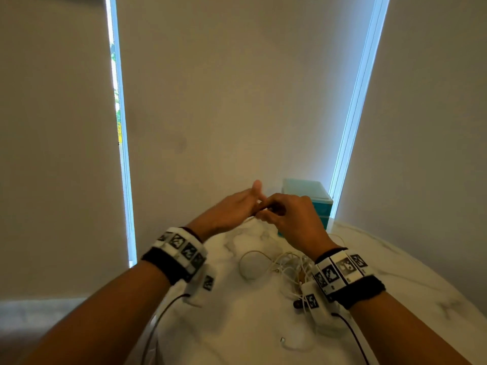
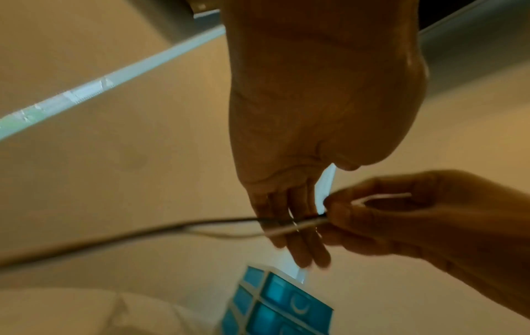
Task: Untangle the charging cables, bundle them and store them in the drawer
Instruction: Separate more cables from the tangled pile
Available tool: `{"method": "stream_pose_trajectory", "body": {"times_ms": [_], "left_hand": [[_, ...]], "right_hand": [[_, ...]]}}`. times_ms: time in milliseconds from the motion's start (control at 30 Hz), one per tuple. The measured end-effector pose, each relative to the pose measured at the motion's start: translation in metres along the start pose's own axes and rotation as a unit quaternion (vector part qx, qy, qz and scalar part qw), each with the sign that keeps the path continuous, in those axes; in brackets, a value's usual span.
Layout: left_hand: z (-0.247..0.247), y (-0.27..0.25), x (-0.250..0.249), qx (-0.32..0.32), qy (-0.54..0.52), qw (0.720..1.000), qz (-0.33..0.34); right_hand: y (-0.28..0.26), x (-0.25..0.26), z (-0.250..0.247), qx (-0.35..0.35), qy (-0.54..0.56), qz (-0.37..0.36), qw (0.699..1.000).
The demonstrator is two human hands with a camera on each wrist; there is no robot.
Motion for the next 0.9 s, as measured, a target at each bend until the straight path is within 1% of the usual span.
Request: {"method": "stream_pose_trajectory", "body": {"times_ms": [67, 133, 167, 200, 267, 300, 333, 367, 400, 433, 467, 500, 533, 567, 633, 700, 733, 800, 867, 900], "left_hand": [[0.034, 0.012, 0.004, 0.036, -0.042, 0.998, -0.039], [0.055, 0.020, 0.014, 0.032, -0.095, 0.992, -0.075], [0.063, 0.023, 0.016, 0.027, -0.108, 0.990, -0.081], [0.071, 0.026, 0.019, 0.024, -0.097, 0.992, -0.081], [0.080, 0.034, 0.028, 0.018, -0.019, 0.997, -0.073], [0.082, 0.037, 0.034, 0.013, 0.010, 0.997, -0.072], [0.086, 0.041, 0.042, 0.006, 0.002, 0.997, -0.074], [0.089, 0.045, 0.050, -0.008, -0.049, 0.996, -0.080], [0.092, 0.048, 0.058, -0.027, -0.134, 0.986, -0.094], [0.095, 0.050, 0.065, -0.046, -0.224, 0.968, -0.106], [0.096, 0.051, 0.068, -0.064, -0.289, 0.948, -0.113], [0.099, 0.055, 0.071, -0.078, -0.324, 0.936, -0.113], [0.101, 0.054, 0.069, -0.087, -0.336, 0.931, -0.112], [0.105, 0.054, 0.067, -0.097, -0.327, 0.934, -0.105], [0.112, 0.050, 0.058, -0.106, -0.259, 0.958, -0.067], [0.121, 0.046, 0.051, -0.080, -0.177, 0.981, -0.025], [0.124, 0.044, 0.051, -0.075, -0.160, 0.984, -0.016], [0.125, 0.040, 0.054, -0.084, -0.158, 0.984, -0.022], [0.123, 0.038, 0.063, -0.106, -0.163, 0.980, -0.031], [0.121, 0.038, 0.067, -0.113, -0.162, 0.980, -0.036]], "right_hand": [[-0.003, -0.010, -0.005, -0.003, -0.015, 0.025, 1.000], [-0.005, -0.026, -0.010, 0.010, -0.003, 0.050, 0.999], [-0.007, -0.033, -0.013, 0.019, 0.016, 0.057, 0.998], [-0.009, -0.041, -0.014, 0.025, 0.027, 0.063, 0.997], [-0.013, -0.054, -0.017, 0.023, 0.034, 0.067, 0.997], [-0.012, -0.063, -0.022, 0.012, 0.042, 0.073, 0.996], [-0.012, -0.075, -0.031, -0.007, 0.058, 0.089, 0.994], [-0.011, -0.090, -0.044, -0.032, 0.081, 0.112, 0.990], [-0.012, -0.107, -0.058, -0.057, 0.114, 0.137, 0.982], [-0.014, -0.124, -0.070, -0.074, 0.157, 0.163, 0.971], [-0.018, -0.140, -0.078, -0.077, 0.205, 0.187, 0.958], [-0.024, -0.153, -0.082, -0.070, 0.245, 0.205, 0.945], [-0.030, -0.162, -0.081, -0.063, 0.262, 0.215, 0.939], [-0.036, -0.171, -0.077, -0.062, 0.255, 0.222, 0.939], [-0.046, -0.186, -0.069, -0.078, 0.219, 0.238, 0.943], [-0.054, -0.202, -0.062, -0.085, 0.199, 0.282, 0.935], [-0.057, -0.208, -0.057, -0.064, 0.189, 0.311, 0.929], [-0.062, -0.209, -0.043, 0.030, 0.159, 0.347, 0.924], [-0.068, -0.200, -0.031, 0.113, 0.149, 0.338, 0.922], [-0.071, -0.195, -0.029, 0.132, 0.159, 0.324, 0.923]]}}
Point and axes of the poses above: each hand's wrist, its own y-axis towards the middle knuckle, its own z-axis out of the palm, x = y × z, the point moved 9 cm from there along y, towards the middle knuckle, and after that the axes turned 15 degrees about z, right-handed, at the moved point
